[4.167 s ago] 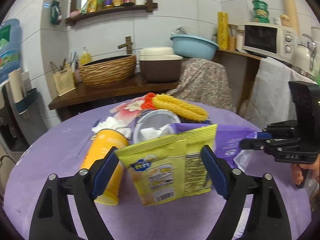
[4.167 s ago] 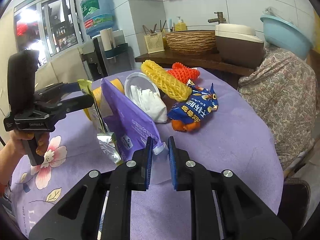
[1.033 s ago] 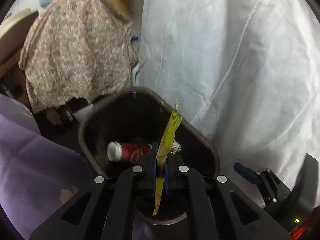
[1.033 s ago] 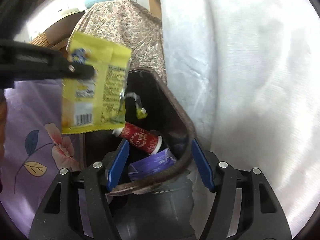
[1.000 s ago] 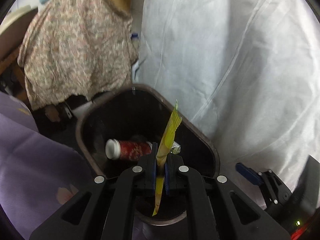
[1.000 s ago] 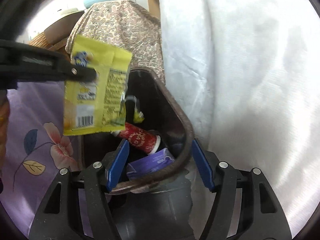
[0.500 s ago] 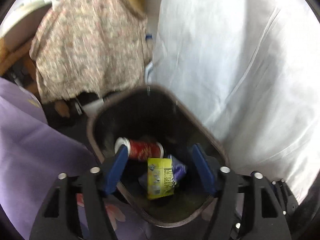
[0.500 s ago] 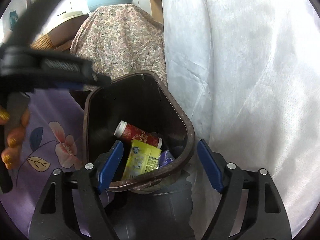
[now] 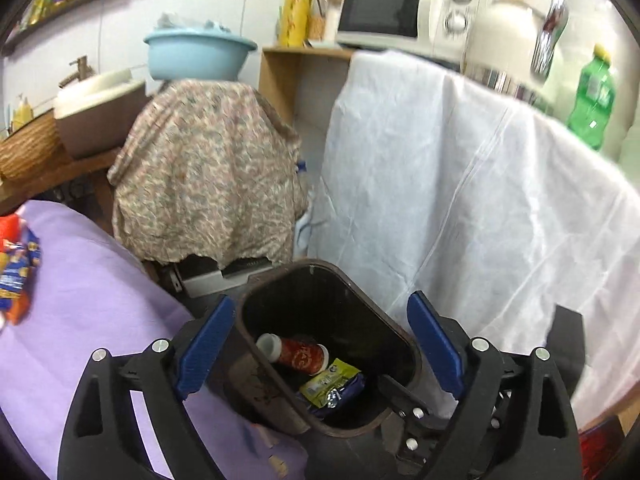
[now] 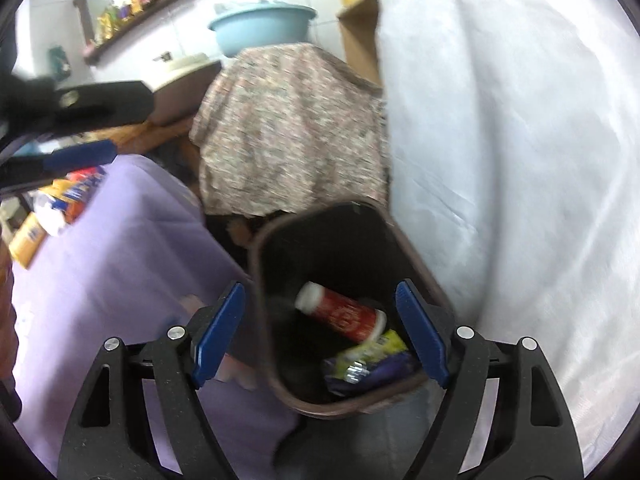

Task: Collect trash
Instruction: 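Move both tools back over the table toward the remaining items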

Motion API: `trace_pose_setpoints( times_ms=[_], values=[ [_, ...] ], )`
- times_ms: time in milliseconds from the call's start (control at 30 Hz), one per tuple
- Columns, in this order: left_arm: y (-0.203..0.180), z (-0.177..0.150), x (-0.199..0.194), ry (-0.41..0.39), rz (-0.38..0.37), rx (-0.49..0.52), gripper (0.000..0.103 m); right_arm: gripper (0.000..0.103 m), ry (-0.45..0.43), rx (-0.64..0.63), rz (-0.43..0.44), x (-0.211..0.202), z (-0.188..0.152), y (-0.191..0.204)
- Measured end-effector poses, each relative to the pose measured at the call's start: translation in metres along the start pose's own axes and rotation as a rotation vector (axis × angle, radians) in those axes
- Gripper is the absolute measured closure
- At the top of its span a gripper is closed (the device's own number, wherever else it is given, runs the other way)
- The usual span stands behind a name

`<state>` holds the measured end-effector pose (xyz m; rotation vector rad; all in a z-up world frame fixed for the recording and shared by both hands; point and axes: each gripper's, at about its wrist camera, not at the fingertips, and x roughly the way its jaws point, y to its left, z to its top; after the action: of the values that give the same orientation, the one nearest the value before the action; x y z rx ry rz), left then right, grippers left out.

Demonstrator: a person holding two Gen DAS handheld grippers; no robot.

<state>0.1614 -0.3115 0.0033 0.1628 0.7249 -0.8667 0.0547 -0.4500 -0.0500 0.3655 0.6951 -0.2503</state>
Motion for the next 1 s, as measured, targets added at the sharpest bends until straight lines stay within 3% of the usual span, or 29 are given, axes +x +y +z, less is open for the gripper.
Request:
trace_pose_setpoints(
  times_ms=[67, 267, 533, 733, 1000],
  values=[
    [0.011, -0.001, -0.02, -0.02, 0.013, 0.007, 0.015, 0.018, 0.001, -0.011, 0.05, -0.002, 0.009, 0.017],
    [0.062, -0.02, -0.077, -0.034, 0.119, 0.022, 0.013, 0.018, 0.002, -0.11, 0.187, -0.005, 0.032, 0.08],
    [0.151, -0.052, -0.137, -0.019, 0.292, -0.044, 0.01, 0.018, 0.025, -0.265, 0.359, -0.006, 0.05, 0.17],
    [0.231, -0.073, -0.173, 0.005, 0.447, -0.131, 0.01, 0.018, 0.008, -0.414, 0.425, -0.009, 0.06, 0.235],
    [0.322, -0.085, -0.191, 0.06, 0.637, -0.206, 0.009, 0.018, 0.0, -0.599, 0.44, 0.011, 0.063, 0.316]
  ],
)
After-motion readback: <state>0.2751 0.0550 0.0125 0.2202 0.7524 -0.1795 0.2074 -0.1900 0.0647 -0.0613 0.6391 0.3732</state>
